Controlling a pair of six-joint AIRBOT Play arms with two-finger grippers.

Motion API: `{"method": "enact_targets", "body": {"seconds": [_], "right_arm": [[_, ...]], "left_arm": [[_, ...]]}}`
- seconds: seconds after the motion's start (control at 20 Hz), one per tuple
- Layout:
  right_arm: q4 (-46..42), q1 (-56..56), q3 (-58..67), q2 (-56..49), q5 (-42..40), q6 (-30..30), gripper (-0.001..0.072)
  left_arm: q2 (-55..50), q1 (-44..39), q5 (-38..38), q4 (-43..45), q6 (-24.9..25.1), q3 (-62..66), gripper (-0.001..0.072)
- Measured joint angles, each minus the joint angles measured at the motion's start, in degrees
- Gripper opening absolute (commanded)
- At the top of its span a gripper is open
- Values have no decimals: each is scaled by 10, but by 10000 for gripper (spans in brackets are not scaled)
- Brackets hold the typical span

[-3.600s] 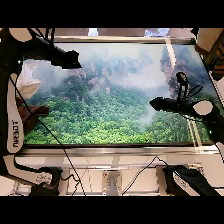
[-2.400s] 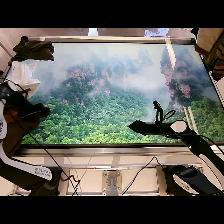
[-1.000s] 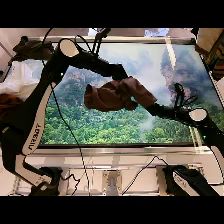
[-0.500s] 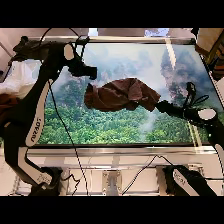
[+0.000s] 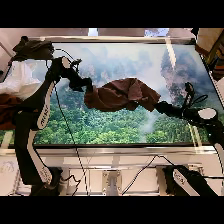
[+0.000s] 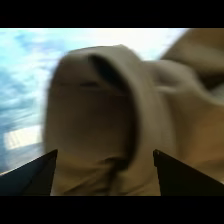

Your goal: Fold the shirts.

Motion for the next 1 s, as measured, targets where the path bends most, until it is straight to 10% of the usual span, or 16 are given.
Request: {"method": "enact_targets", "body": {"seconds": [0.25,0.7,0.95,1.0], "right_arm": [[0,0,0,0,-14,3,465],[-4,-1,0,0,-24,8,458],[-4,-1,0,0,-31,9,436],[-5,-1,0,0,-34,9,436]], "left_arm": [[-11,4,14,-143,29,1,688],[-15,4,-51,-108,-8,1,679],[-35,-16,-72,-89,-14,1,608],[-40,-23,-70,-91,-14,1,490]]}}
